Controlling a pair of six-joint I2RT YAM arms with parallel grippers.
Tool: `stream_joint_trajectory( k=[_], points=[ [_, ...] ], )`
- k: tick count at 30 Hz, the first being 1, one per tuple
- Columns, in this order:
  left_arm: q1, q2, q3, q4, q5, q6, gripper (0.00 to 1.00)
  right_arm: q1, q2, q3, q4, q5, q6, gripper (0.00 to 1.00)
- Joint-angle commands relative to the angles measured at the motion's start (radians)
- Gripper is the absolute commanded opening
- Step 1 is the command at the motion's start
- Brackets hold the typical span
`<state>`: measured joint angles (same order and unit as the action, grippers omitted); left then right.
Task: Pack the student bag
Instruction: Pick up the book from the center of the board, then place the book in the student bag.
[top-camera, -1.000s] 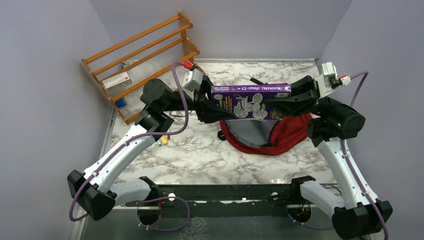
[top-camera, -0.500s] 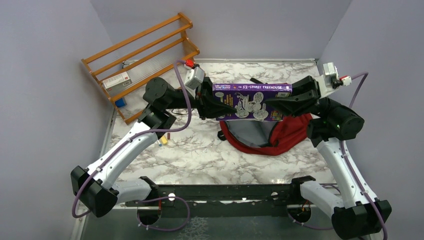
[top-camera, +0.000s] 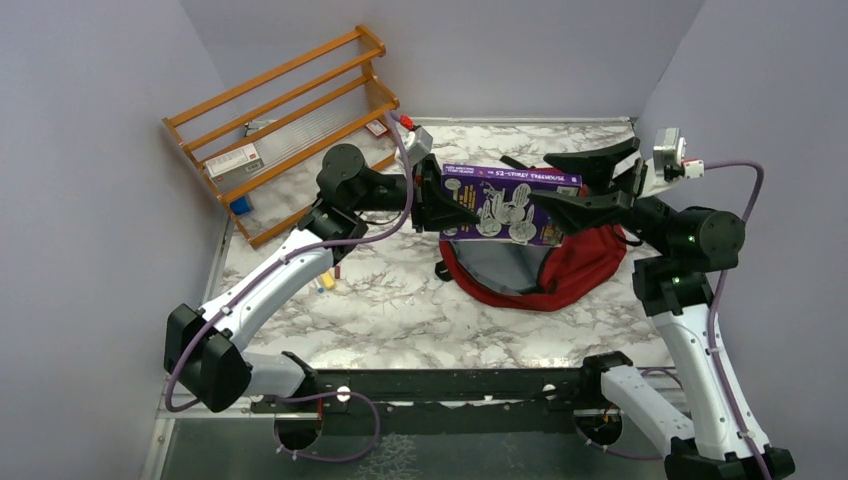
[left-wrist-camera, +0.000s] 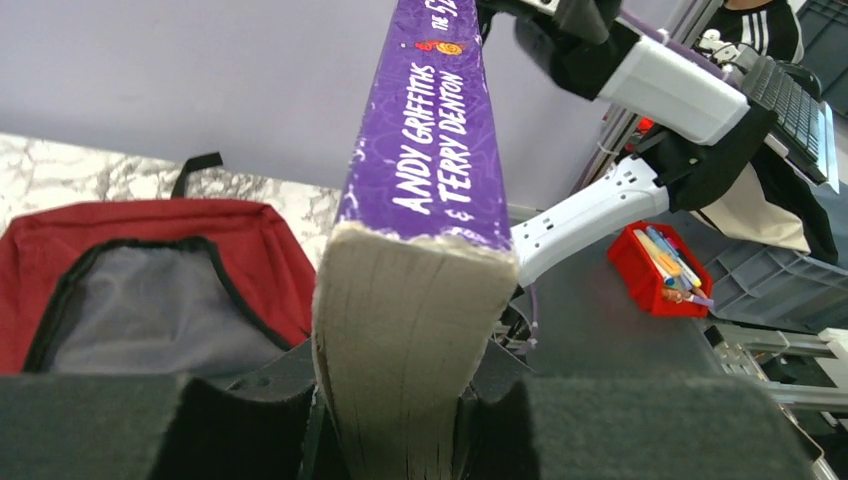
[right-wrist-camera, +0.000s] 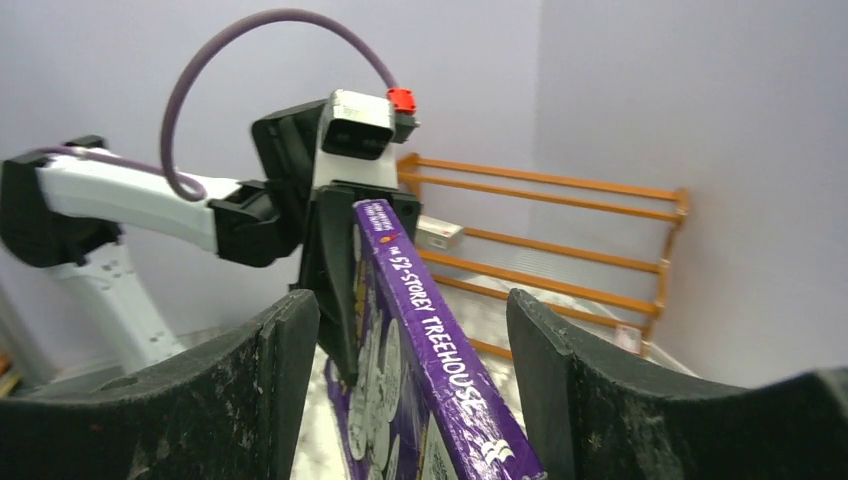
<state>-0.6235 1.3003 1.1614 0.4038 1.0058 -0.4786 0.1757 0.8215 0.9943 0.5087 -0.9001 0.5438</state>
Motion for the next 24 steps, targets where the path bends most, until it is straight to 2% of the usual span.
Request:
stream_joint_trajectory(
  k=[1, 7, 12, 17, 24],
  points=[
    [0.036, -0.004, -0.004, 0.035, 0.016, -0.021, 0.0, 0.002, -0.049, 0.047, -0.28, 0.174, -0.224, 0.74],
    [0.111, 0.003, -0.033, -0.033, -0.012, -0.017, 0.0, 0.002, -0.028, 0.103, -0.525, 0.45, -0.331, 0.74],
    [0.128, 0.027, 0.038, -0.411, -0.31, 0.136, 0.0, 0.002, 0.063, 0.151, -0.765, 0.647, -0.378, 0.73],
    [0.136, 0.033, 0.045, -0.529, -0.497, 0.136, 0.0, 0.002, 0.208, 0.179, -0.952, 0.692, -0.401, 0.73],
    [0.143, 0.027, 0.004, -0.576, -0.706, 0.071, 0.0, 0.028, 0.408, 0.133, -0.994, 0.666, -0.413, 0.76]
  ],
)
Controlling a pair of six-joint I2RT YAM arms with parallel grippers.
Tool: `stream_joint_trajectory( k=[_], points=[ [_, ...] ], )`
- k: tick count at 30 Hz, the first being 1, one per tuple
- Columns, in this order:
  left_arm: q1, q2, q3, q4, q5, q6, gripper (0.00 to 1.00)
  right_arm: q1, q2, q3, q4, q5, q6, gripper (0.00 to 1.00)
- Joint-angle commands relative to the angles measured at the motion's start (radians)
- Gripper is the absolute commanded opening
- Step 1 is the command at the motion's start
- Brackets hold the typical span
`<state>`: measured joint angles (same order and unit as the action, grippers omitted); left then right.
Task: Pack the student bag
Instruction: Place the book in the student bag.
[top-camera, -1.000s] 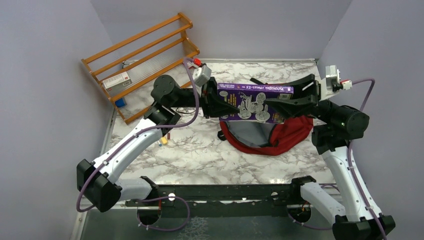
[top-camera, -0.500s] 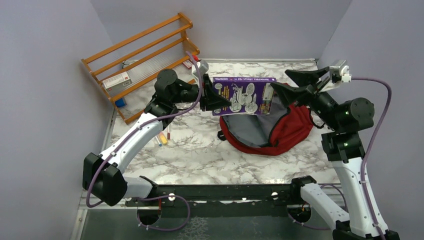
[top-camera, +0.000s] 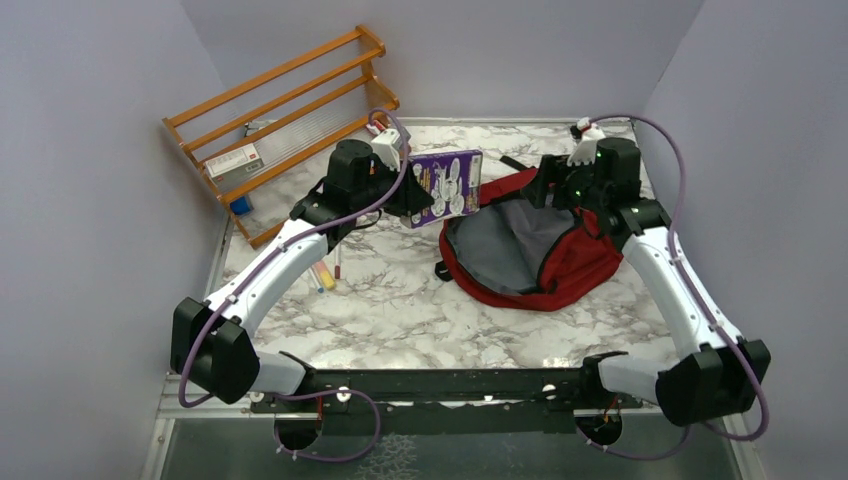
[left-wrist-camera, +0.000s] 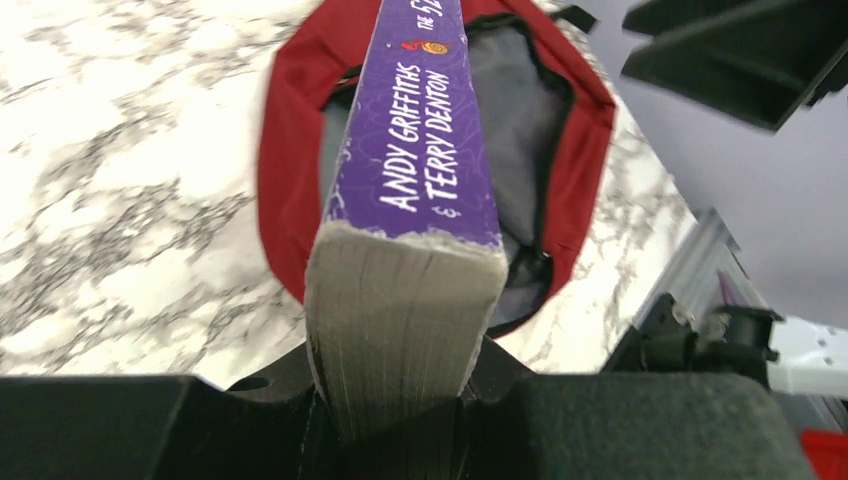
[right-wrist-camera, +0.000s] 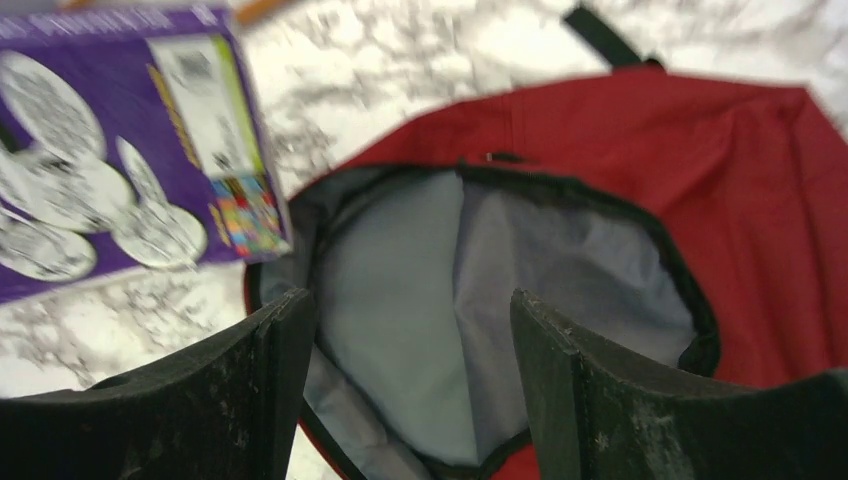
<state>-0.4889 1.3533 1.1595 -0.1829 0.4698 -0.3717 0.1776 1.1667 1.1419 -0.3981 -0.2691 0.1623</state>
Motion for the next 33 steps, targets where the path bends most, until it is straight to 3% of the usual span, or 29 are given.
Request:
stream_joint_trajectory(
  k=[1, 12, 22, 25, 33],
  points=[
    [0.01, -0.028, -0.003, 0.01, -0.189, -0.047, 0.0, 0.046, 0.09, -0.015, -0.098, 0.06, -0.043, 0.77],
    [0.014, -0.031, -0.033, 0.019, -0.201, -0.061, 0.0, 0.324, 0.364, 0.017, -0.177, 0.585, -0.153, 0.8],
    [0.024, -0.013, -0.028, 0.009, -0.174, -0.044, 0.0, 0.379, 0.508, -0.025, -0.183, 0.844, -0.19, 0.78],
    [0.025, -0.008, -0.03, 0.014, -0.172, -0.042, 0.0, 0.381, 0.521, -0.038, -0.159, 0.874, -0.19, 0.71],
    [0.032, 0.009, -0.021, 0.024, -0.148, -0.056, 0.0, 0.381, 0.505, -0.017, -0.144, 0.827, -0.167, 0.36]
  ],
)
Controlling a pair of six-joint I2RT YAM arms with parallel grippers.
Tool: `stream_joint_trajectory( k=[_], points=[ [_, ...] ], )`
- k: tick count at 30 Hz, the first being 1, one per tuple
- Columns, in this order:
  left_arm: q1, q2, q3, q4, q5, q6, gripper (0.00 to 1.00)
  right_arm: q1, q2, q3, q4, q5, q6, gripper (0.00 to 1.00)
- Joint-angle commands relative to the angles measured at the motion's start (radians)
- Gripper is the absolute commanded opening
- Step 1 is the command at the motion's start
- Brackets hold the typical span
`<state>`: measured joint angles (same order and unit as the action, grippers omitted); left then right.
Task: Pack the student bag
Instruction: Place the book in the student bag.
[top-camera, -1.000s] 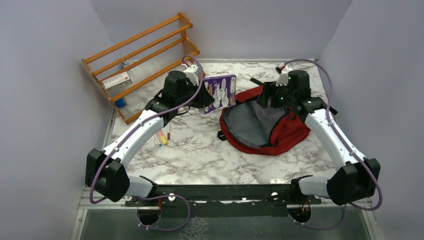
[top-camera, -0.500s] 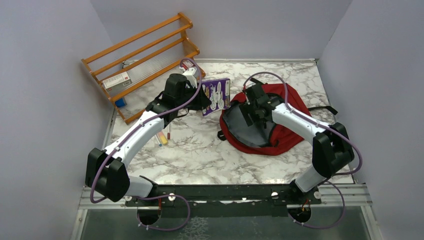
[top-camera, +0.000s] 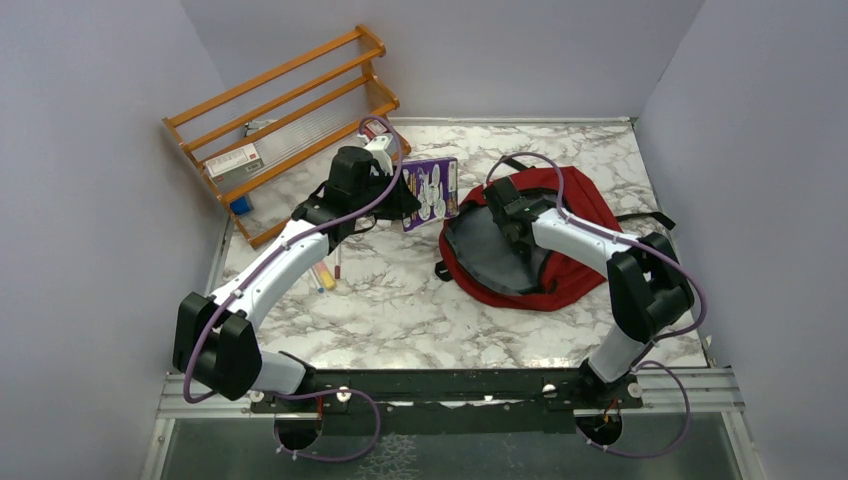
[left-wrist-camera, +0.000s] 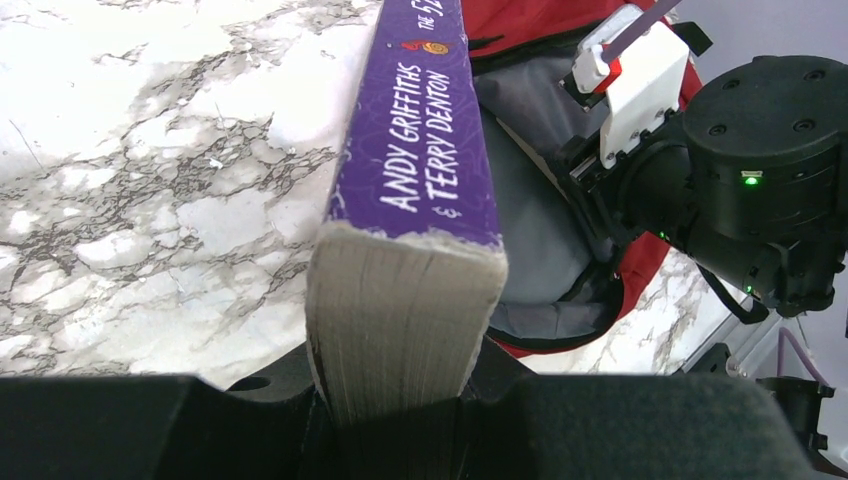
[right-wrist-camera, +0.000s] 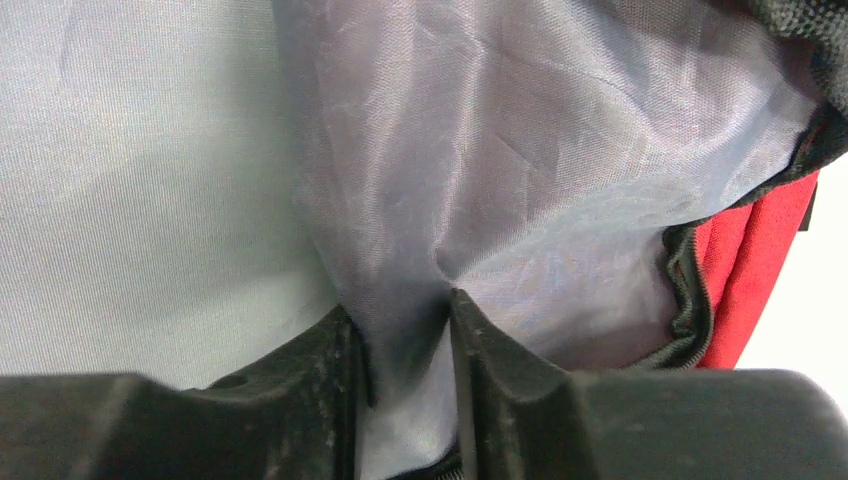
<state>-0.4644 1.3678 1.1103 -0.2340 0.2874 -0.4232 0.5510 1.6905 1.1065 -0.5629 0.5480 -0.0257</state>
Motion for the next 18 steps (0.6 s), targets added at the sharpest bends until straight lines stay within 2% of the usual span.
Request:
stream_joint_trajectory(
  k=[1, 3, 6, 7, 14, 18],
  points=[
    [0.008, -0.005, 0.029, 0.072, 0.034, -0.008, 0.0, 0.007, -0.031, 0.023, 0.022, -0.01, 0.022, 0.33],
    [0.01, -0.008, 0.029, 0.068, 0.029, -0.021, 0.0, 0.007, -0.052, 0.03, 0.031, -0.053, 0.056, 0.25],
    [0.013, -0.014, 0.016, 0.08, 0.029, -0.056, 0.0, 0.006, -0.049, 0.068, 0.036, -0.111, 0.071, 0.03],
    [0.015, -0.013, 0.019, 0.081, 0.031, -0.07, 0.0, 0.006, -0.042, 0.086, 0.034, -0.125, 0.076, 0.01],
    [0.021, 0.012, 0.12, -0.044, 0.032, -0.145, 0.0, -0.008, -0.01, 0.245, 0.0, -0.313, 0.154, 0.01],
    [0.024, -0.024, 0.115, -0.057, 0.029, -0.193, 0.0, -0.033, -0.026, 0.297, 0.003, -0.458, 0.227, 0.01]
  ],
)
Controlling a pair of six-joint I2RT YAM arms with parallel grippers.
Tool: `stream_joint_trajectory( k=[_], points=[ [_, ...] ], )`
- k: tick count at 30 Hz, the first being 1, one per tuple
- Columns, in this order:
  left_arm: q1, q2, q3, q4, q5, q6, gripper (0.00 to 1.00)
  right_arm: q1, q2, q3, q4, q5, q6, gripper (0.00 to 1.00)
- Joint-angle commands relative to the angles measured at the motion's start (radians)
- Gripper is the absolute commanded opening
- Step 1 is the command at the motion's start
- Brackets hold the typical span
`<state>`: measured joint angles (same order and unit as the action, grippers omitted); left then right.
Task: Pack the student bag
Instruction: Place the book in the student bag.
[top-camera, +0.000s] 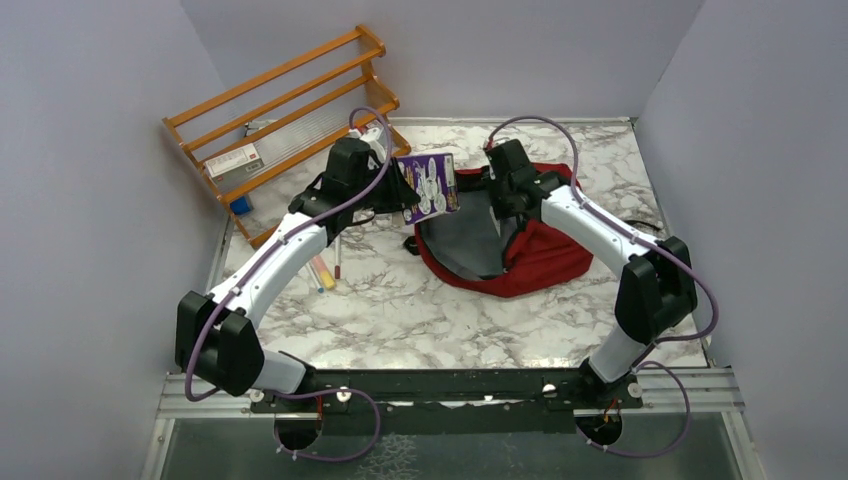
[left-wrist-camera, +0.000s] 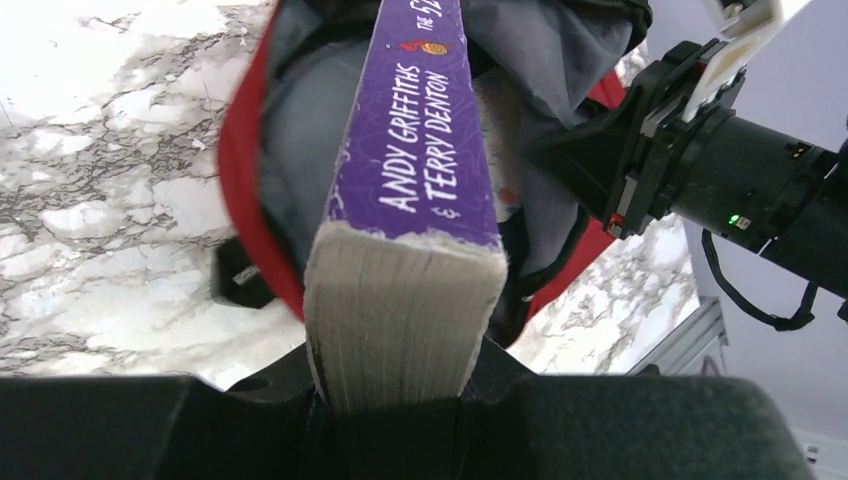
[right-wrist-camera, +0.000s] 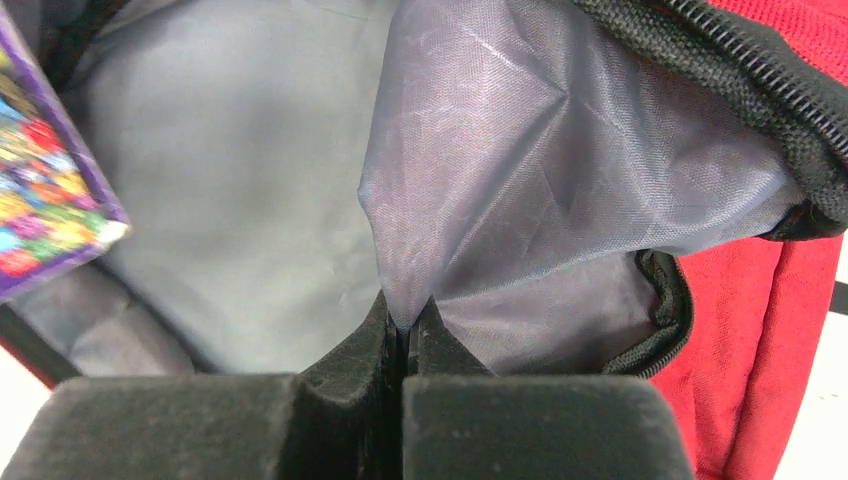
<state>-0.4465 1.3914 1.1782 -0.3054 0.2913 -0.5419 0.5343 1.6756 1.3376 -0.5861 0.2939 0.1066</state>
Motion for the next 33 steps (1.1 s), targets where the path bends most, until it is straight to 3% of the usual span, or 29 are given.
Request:
stream_joint_trajectory(
  k=[1, 14, 33],
  points=[
    [0.006, -0.054, 0.04, 0.014, 0.028, -0.087, 0.0, -0.018, -0.018, 0.07, 0.033, -0.225, 0.104, 0.01],
    [0.009, 0.022, -0.063, 0.12, 0.185, -0.215, 0.0, -0.031, -0.135, -0.012, 0.142, -0.378, 0.133, 0.01],
    [-0.013, 0.205, -0.07, 0.433, 0.318, -0.378, 0.0, -0.03, -0.233, -0.048, 0.174, -0.404, 0.142, 0.01]
  ],
)
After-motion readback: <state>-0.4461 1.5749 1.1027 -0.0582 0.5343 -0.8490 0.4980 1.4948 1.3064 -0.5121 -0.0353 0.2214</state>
